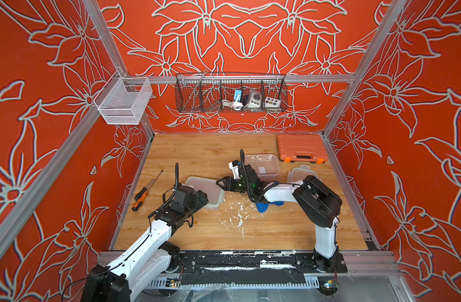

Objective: Wipe the insides of the lunch boxes
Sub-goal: Adjust the lunch box at the center of the board.

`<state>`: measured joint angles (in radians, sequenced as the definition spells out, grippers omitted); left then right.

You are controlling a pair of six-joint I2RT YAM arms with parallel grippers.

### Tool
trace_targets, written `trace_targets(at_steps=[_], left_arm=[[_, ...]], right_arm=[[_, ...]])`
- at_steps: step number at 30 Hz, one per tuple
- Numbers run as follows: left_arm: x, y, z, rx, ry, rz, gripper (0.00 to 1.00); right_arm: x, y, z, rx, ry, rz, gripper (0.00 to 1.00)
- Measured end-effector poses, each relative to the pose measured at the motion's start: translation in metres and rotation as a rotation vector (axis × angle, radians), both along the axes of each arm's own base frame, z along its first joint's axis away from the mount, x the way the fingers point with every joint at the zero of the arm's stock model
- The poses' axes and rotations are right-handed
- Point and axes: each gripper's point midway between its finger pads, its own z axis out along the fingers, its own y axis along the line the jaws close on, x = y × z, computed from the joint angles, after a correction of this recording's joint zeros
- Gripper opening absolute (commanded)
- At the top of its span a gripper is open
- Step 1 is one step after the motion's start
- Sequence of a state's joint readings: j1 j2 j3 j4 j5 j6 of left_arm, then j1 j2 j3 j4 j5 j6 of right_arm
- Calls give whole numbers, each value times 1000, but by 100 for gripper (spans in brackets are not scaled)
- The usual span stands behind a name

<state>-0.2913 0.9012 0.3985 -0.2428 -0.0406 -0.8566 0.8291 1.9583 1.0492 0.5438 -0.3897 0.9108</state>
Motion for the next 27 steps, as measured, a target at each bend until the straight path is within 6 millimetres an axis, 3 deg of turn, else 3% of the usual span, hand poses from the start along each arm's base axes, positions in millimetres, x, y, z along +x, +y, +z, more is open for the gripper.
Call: trace_targets(at_steps=[6, 10, 20, 27], left_arm=[[16, -2, -1, 2, -24, -1, 98], [25, -3, -1, 10, -37, -7, 98], [56, -13, -1, 32, -86, -67, 98], [83, -25, 2, 62, -107, -142, 97]], right_arm=[[0, -5, -4, 0, 0, -3, 43], [-4, -11, -13, 6, 8, -10, 42], [-16, -23, -13, 45, 4, -29, 40], [-40, -21, -17, 49, 12, -14, 38]])
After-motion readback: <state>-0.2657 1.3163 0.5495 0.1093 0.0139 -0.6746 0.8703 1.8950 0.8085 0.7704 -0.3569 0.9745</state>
